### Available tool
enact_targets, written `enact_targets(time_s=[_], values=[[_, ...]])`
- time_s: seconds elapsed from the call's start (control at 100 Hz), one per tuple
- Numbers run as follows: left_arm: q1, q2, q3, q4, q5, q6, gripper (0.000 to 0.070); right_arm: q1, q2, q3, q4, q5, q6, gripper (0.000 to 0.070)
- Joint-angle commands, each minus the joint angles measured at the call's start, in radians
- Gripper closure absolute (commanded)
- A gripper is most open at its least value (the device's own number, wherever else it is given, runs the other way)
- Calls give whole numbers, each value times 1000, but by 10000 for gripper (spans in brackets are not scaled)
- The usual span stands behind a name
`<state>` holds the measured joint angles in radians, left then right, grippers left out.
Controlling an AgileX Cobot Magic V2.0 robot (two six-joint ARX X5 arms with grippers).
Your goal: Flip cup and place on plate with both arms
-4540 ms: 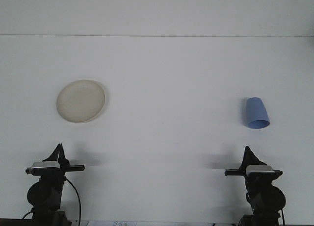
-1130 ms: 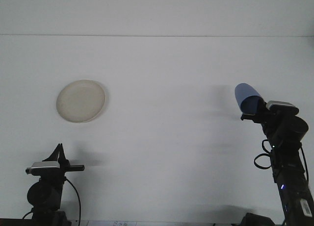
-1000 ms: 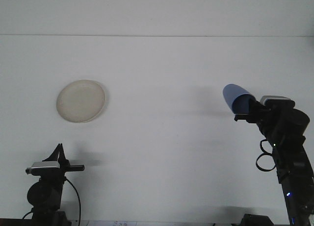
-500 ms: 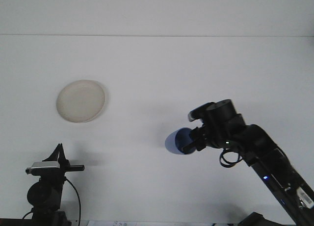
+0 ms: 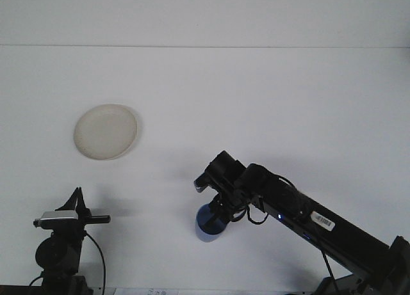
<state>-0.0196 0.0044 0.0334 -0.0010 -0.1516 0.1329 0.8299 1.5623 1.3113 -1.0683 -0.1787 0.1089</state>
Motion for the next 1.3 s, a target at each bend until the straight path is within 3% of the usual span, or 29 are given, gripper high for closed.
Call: enact_targets(time_s=[0.0, 0.06, 0.1, 0.22, 0.27, 0.47, 0.61, 0.9, 1.15, 1.29], values=[[2, -1, -18, 10, -2, 8, 684, 21, 21, 18, 0, 5, -8, 696], [2, -1, -18, 10, -2, 8, 684, 32, 26, 18, 0, 5, -8, 687], [2, -1, -18, 10, -2, 8, 684, 36, 27, 18, 0, 5, -8, 645], [2, -1, -18, 10, -2, 8, 684, 40, 27, 18, -2, 3, -3, 325], [2, -1, -18, 10, -2, 8, 684, 40, 27, 18, -5, 3, -4, 254], [2, -1, -18, 10, -2, 8, 684, 38, -9, 33, -6, 5, -33, 250], [2, -1, -18, 10, -2, 8, 684, 27, -114, 43, 19, 44, -47, 250], [2, -1, -18, 10, -2, 8, 684, 27, -495, 22, 163, 231, -57, 250], [2, -1, -18, 10, -2, 8, 684, 29, -925, -293, 393, 393, 1, 251], [2, -2, -18, 10, -2, 8, 684, 29, -1164, -486, 510, 417, 3, 252]])
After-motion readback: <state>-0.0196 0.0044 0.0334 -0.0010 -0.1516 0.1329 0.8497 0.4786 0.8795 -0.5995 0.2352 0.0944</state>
